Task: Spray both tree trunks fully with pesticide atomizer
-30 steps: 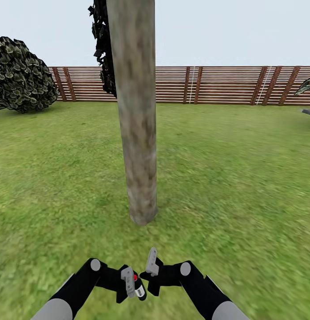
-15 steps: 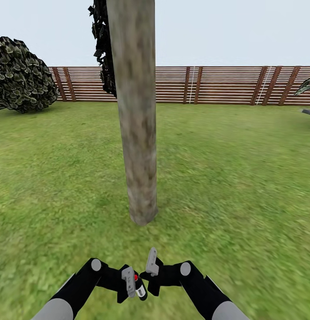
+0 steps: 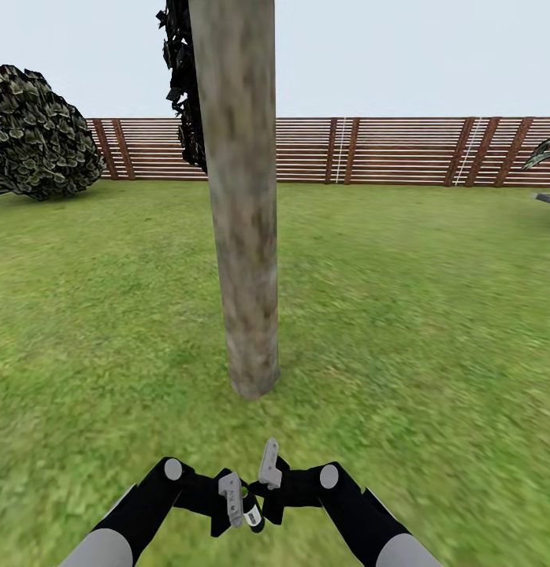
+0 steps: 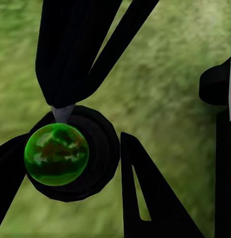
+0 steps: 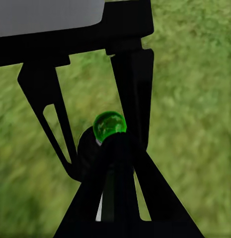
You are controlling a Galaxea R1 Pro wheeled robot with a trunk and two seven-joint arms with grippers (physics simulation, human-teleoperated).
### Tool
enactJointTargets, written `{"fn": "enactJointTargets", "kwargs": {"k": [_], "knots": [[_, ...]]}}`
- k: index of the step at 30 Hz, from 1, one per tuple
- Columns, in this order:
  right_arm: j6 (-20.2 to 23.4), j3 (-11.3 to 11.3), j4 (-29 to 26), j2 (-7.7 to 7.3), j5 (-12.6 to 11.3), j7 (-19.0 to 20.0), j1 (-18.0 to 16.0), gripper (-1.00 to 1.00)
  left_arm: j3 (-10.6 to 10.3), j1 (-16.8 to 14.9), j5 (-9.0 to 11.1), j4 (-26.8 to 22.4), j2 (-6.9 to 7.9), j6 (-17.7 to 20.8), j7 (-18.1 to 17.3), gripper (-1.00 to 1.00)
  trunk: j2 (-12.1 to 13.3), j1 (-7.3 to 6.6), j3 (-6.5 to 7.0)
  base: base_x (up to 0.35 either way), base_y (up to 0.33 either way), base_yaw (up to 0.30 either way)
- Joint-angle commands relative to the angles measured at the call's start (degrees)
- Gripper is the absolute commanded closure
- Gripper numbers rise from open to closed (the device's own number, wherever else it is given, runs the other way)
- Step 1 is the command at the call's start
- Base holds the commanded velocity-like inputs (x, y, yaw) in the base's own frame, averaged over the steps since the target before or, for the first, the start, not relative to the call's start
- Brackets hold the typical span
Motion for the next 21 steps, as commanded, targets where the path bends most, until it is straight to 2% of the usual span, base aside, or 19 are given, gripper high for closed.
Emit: {"fn": "enactJointTargets", "kwargs": {"k": [1, 5, 8, 11, 13, 16, 21], "knots": [[-0.44, -0.05, -0.03, 0.01, 0.60, 0.04, -0.02, 1.00, 0.07, -0.02, -0.48, -0.06, -0.02, -0.57, -0.06, 1.00, -0.02, -0.01, -0.05, 0.000, 0.000, 0.000], [-0.44, -0.05, -0.03, 0.01, 0.60, 0.02, -0.02, 1.00, 0.07, -0.02, -0.52, -0.06, 0.04, -0.54, -0.01, 1.00, -0.02, -0.01, -0.05, 0.000, 0.000, 0.000], [-0.44, -0.05, -0.03, 0.01, 0.60, 0.04, -0.02, 1.00, 0.12, 0.03, -0.68, 0.05, 0.76, -0.61, -0.05, 1.00, -0.02, -0.01, -0.05, 0.000, 0.000, 0.000], [-0.44, -0.05, -0.03, 0.01, 0.66, 0.04, -0.02, 1.00, 0.09, 0.16, -0.78, 0.11, 2.71, -0.55, 0.01, 1.00, -0.02, -0.01, -0.05, 0.000, 0.000, 0.000], [-0.44, -0.05, -0.01, 0.01, 0.68, 0.04, -0.02, 1.00, 0.08, 0.27, -0.76, 0.15, 4.87, -0.54, 0.02, 1.00, -0.02, -0.01, -0.05, 0.000, 0.000, 0.000], [-0.44, -0.05, -0.04, 0.01, 0.68, 0.03, -0.02, 1.00, 0.07, 0.42, -0.75, 0.19, 6.86, -0.60, 0.03, 1.00, -0.02, -0.01, -0.05, 0.000, 0.000, 0.000], [-0.39, -0.05, -0.79, 0.01, 0.71, -0.04, -0.09, 1.00, 0.12, 0.68, -0.73, 0.74, 11.27, -1.40, 0.03, 1.00, -0.02, -0.01, -0.05, 0.000, 0.000, 0.000]]}}
